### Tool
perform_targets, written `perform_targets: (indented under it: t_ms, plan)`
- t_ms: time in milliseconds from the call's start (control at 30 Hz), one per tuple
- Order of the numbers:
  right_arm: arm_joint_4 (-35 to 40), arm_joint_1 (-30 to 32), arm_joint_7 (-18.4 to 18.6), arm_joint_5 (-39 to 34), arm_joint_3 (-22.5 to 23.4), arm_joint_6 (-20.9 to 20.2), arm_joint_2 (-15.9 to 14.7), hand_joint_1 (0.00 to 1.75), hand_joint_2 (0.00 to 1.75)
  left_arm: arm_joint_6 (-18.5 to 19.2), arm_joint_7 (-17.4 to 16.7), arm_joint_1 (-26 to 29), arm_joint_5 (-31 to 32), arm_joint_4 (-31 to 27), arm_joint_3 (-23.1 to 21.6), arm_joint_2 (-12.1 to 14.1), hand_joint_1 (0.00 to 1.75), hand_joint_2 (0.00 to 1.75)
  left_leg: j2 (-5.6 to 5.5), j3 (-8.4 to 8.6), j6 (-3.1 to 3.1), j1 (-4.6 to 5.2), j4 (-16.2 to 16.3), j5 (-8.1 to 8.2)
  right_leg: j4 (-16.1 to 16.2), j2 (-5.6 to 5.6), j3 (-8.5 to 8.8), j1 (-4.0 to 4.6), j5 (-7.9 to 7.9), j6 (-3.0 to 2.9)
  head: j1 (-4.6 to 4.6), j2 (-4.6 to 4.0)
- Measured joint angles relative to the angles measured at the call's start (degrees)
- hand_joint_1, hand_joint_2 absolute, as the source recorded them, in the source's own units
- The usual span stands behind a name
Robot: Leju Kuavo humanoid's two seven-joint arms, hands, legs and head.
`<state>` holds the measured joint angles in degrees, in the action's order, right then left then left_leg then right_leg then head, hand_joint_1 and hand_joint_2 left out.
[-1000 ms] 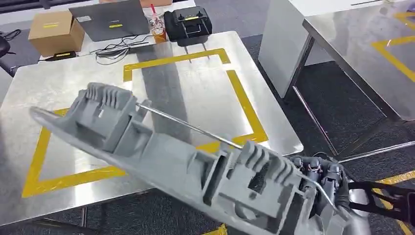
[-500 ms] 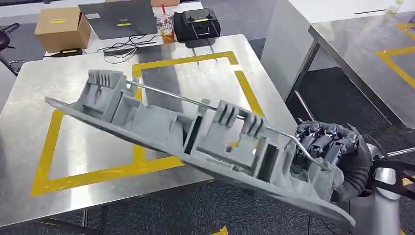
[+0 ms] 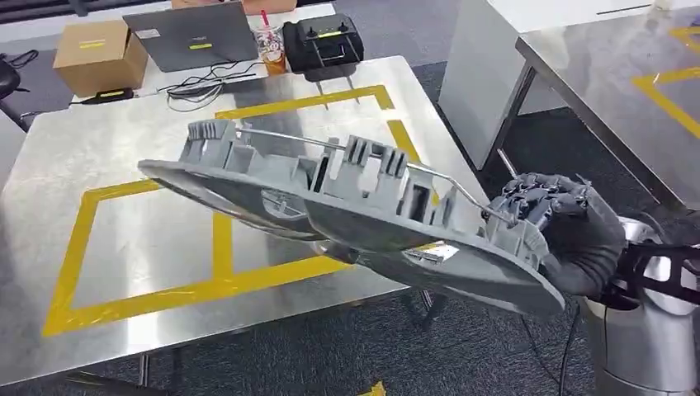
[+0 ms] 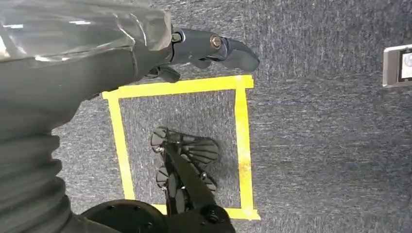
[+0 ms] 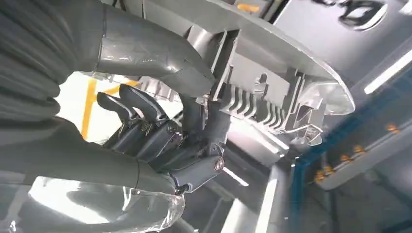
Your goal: Take the parts from the cabinet and place them on the table.
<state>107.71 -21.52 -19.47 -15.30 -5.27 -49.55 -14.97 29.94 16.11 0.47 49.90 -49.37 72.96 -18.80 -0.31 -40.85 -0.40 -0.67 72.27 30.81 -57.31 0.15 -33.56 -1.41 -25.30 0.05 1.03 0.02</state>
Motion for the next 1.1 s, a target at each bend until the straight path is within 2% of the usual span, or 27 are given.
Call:
perform_targets:
  t_ms: [67, 100, 133, 200, 233, 267, 300, 333, 400, 433, 467, 500, 567, 600, 633, 667, 733, 767, 800, 833, 900, 933, 967, 1000, 1033, 1067, 1100]
  plan:
    - [-0.8, -0.4, 0.2, 0.5, 0.0, 0.2, -0.9, 1.73, 1.75, 0.1, 0.0, -0.1, 0.1, 0.0, 0.0, 0.1, 0.0, 1.75, 0.0, 5.06, 0.57, 0.08, -10.6, -5.13, 0.0, 0.06, 0.19, 0.02, -0.02, 0.04, 0.02, 0.0]
    - [-1.2, -0.8, 0.2, 0.9, 0.0, 0.3, -1.3, 1.73, 1.75, 0.1, 0.1, -0.1, 0.2, 0.0, 0.0, 0.2, 0.0, 1.75, 0.0, 6.72, 0.97, 0.21, -14.3, -5.59, 0.0, 0.07, 0.18, 0.06, -0.06, 0.17, -0.02, 0.0]
    - [-1.7, -1.2, -0.1, 1.4, 0.0, 0.5, -2.0, 1.73, 1.75, 0.2, 0.2, -0.2, 0.4, 0.1, 0.0, 0.3, 0.0, 1.75, 0.03, 6.86, 1.09, 0.55, -14.5, -5.28, -0.1, 0.08, -0.08, 0.53, -0.13, 0.55, -0.09, 0.0]
    - [-3.2, -1.8, -0.7, 2.5, -0.1, 1.3, -3.3, 1.73, 1.75, 0.4, 0.3, -0.2, 0.4, 0.1, 0.0, 0.3, 0.0, 1.75, -0.05, 6.63, 1.5, 0.85, -14.4, -5.21, 0.1, 0.04, -0.05, 0.18, -0.02, 1.24, -0.04, 0.0]
    - [-3.8, -2.2, -0.7, 3.2, -0.2, 1.7, -3.9, 1.73, 1.75, 0.5, 0.3, -0.2, 0.4, 0.1, 0.0, 0.3, 0.0, 1.75, -0.06, 6.69, 1.92, 0.96, -14.6, -5.39, 0.4, 0.04, 0.07, 0.17, 0.12, 1.65, -0.07, 0.0]
    - [-4.2, -2.6, -0.7, 3.8, -0.2, 2.2, -4.5, 1.73, 1.75, 0.5, 0.3, -0.2, 0.5, 0.1, 0.1, 0.3, 0.0, 1.75, -0.03, 7.59, 2.58, 0.42, -15.6, -6.06, 0.1, 0.02, -0.28, 0.12, -0.06, 1.95, 0.0, 0.0]
    - [-4.9, -3.2, -0.9, 4.7, -0.2, 2.9, -5.4, 1.73, 1.75, 0.5, 0.4, -0.3, 0.6, 0.1, 0.1, 0.2, 0.0, 1.75, -0.02, 7.77, 2.89, 0.55, -16.0, -6.3, -1.3, -0.03, -0.93, 0.09, -0.83, 1.84, -0.22, 0.0]
    - [-5.6, -3.7, -1.0, 5.5, -0.2, 3.7, -6.1, 1.73, 1.75, 0.5, 0.4, -0.3, 0.6, 0.1, 0.1, 0.3, 0.0, 1.75, -0.04, 7.71, 3.12, 0.62, -16.0, -6.39, -4.6, -0.02, -2.49, 0.08, -2.54, 1.46, -0.24, 0.0]
    - [-7.2, -3.9, -1.3, 7.1, -0.3, 5.0, -7.4, 1.73, 1.75, 0.5, 0.4, -0.4, 0.9, 0.1, 0.1, 0.3, 0.0, 1.75, -0.08, 7.62, 3.27, 0.85, -16.0, -6.35, -14.6, -0.02, -7.31, 0.08, -6.39, 1.14, -0.24, 0.0]
    - [-7.8, -3.9, -1.5, 7.9, -0.5, 5.7, -8.0, 1.73, 1.75, 0.6, 0.4, -0.4, 1.1, 0.1, 0.2, 0.3, 0.0, 1.75, -0.1, 7.6, 3.31, 0.96, -15.9, -6.35, -18.4, -0.03, -9.22, 0.05, -7.32, 1.31, -0.22, 0.0]
    - [-8.6, -3.9, -1.6, 8.8, -0.7, 6.4, -8.7, 1.73, 1.75, 0.7, 0.5, -0.4, 1.2, 0.2, 0.2, 0.3, 0.0, 1.75, -0.15, 7.63, 3.33, 1.01, -15.9, -6.33, -18.8, -0.03, -9.61, 0.02, -7.02, 1.66, -0.22, 0.0]
    - [-9.4, -3.9, -1.7, 9.8, -0.8, 7.1, -9.6, 1.73, 1.75, 1.1, 0.5, -0.4, 1.2, 0.2, 0.2, 0.3, 0.0, 1.75, -0.25, 7.69, 3.33, 1.03, -15.9, -6.31, -16.2, -0.04, -8.38, 0.02, -5.67, 2.23, -0.22, 0.0]
    - [-10.6, -4.1, -1.8, 11.8, -0.8, 8.3, -11.1, 1.73, 1.75, 1.3, 0.8, -0.4, 1.4, 0.3, 0.2, 0.3, 0.0, 1.75, -0.47, 7.76, 3.16, 1.02, -15.6, -6.16, -5.8, -0.08, -3.36, 0.01, -1.56, 3.19, -0.24, 0.0]
    - [-11.2, -4.3, -1.9, 12.8, -0.9, 9.0, -11.8, 1.73, 1.75, 1.3, 0.9, -0.4, 1.5, 0.4, 0.2, 0.3, 0.0, 1.75, -0.52, 7.59, 2.94, 1.12, -15.3, -5.97, -0.4, -0.23, -0.75, 0.01, -0.04, 3.18, -0.28, 0.0]
    - [-11.8, -4.4, -1.9, 13.3, -1.0, 9.4, -12.3, 1.73, 1.75, 1.3, 1.0, -0.4, 1.5, 0.5, 0.2, 0.4, 0.0, 1.75, -0.57, 7.21, 2.58, 1.62, -14.8, -5.64, 0.0, -0.12, -0.33, 0.39, 0.02, 2.34, -0.28, 0.0]
    - [-12.2, -4.3, -2.0, 13.6, -1.2, 9.7, -12.7, 1.73, 1.75, 1.3, 1.1, -0.4, 1.5, 0.5, 0.2, 0.4, 0.0, 1.75, -0.57, 7.09, 2.5, 1.59, -14.8, -5.63, -0.1, -0.14, -0.54, 0.27, 0.18, 1.79, -0.24, 0.0]
    - [-12.9, -4.3, -2.1, 13.9, -1.6, 9.7, -13.2, 1.73, 1.75, 1.3, 1.1, -0.3, 1.6, 0.7, 0.2, 0.4, 0.0, 1.75, -0.52, 7.14, 2.35, 1.48, -14.8, -5.67, -0.1, -0.08, -0.62, 0.53, 0.21, 1.4, -0.26, 0.0]
    - [-13.1, -4.3, -2.1, 14.1, -1.7, 9.9, -13.4, 1.73, 1.75, 1.3, 1.1, -0.4, 1.6, 0.7, 0.2, 0.6, 0.0, 1.75, -0.5, 7.13, 2.12, 1.44, -14.6, -5.39, 0.1, -0.08, -0.45, -0.16, 0.33, 1.07, -0.26, 0.0]
    - [-13.2, -4.4, -2.1, 14.8, -1.7, 10.3, -13.6, 1.73, 1.75, 1.3, 1.2, -0.4, 1.6, 0.7, 0.2, 0.7, 0.0, 1.75, -0.44, 6.62, 1.66, 1.37, -13.8, -4.63, 0.1, -0.11, -0.26, -0.17, 0.29, 0.78, -0.28, 0.0]
    - [-13.4, -4.5, -2.1, 15.5, -1.8, 10.9, -13.8, 1.73, 1.75, 1.2, 1.3, -0.4, 1.6, 0.9, 0.2, 0.7, 0.0, 1.75, -0.33, 5.47, 1.16, 1.16, -11.0, -2.76, 0.1, -0.16, -0.17, -0.21, 0.17, 0.54, 0.31, 0.0]
    - [-14.0, -4.7, -2.1, 17.9, -2.4, 12.8, -14.4, 1.73, 1.75, 1.2, 1.6, -0.4, 1.6, 1.2, 0.2, 0.9, 0.0, 1.75, -0.25, 0.95, 0.45, 0.59, -1.6, 1.52, 0.1, -0.14, -0.23, -0.11, 0.15, 0.5, 0.35, 0.0]
    - [-14.3, -4.8, -2.1, 19.2, -2.6, 13.8, -14.7, 1.73, 1.75, 1.1, 1.7, -0.4, 1.6, 1.5, 0.2, 0.9, 0.0, 1.75, -0.13, -1.0, 0.28, 0.45, 2.3, 2.72, 0.1, -0.15, -0.22, -0.07, 0.14, 0.5, 0.35, 0.0]
    - [-14.7, -5.0, -2.1, 20.7, -3.1, 14.9, -15.1, 1.73, 1.75, 1.1, 2.0, -0.4, 1.7, 1.9, 0.2, 0.9, 0.0, 1.75, -0.03, -1.95, 0.25, 0.4, 3.9, 2.55, 0.1, -0.15, -0.2, -0.06, 0.13, 0.51, 0.31, 0.0]
    - [-15.0, -5.2, -2.1, 21.8, -3.4, 15.7, -15.5, 1.73, 1.75, 1.1, 2.1, -0.3, 1.8, 2.1, 0.2, 0.9, 0.0, 1.75, -0.02, -1.4, 0.31, 0.38, 2.3, 1.02, 0.1, -0.13, -0.15, -0.05, 0.12, 0.52, 0.37, 0.0]
    - [-15.2, -5.5, -1.8, 23.4, -3.8, 16.5, -15.8, 1.73, 1.75, 1.1, 2.3, -0.3, 1.9, 2.4, 0.2, 1.0, 0.0, 1.75, -0.02, 0.45, 0.48, 0.39, -1.9, -1.48, 0.1, -0.09, -0.09, -0.01, 0.11, 0.53, 0.35, 0.0]
    - [-15.4, -6.0, -1.3, 25.4, -4.1, 17.6, -16.2, 1.73, 1.75, 1.2, 2.5, -0.3, 2.0, 2.5, 0.2, 1.1, 0.0, 1.75, -0.02, 3.19, 0.81, 0.43, -7.6, -4.29, 0.1, -0.04, 0.01, 0.03, 0.1, 0.54, 0.37, 0.0]
    - [-15.5, -6.4, -0.9, 26.9, -4.5, 18.7, -16.5, 1.73, 1.75, 1.3, 2.6, -0.3, 2.2, 2.6, 0.2, 1.2, 0.0, 1.75, -0.03, 5.72, 1.3, 0.56, -12.7, -6.36, 0.1, -0.03, 0.07, 0.07, 0.1, 0.55, 0.35, 0.0]
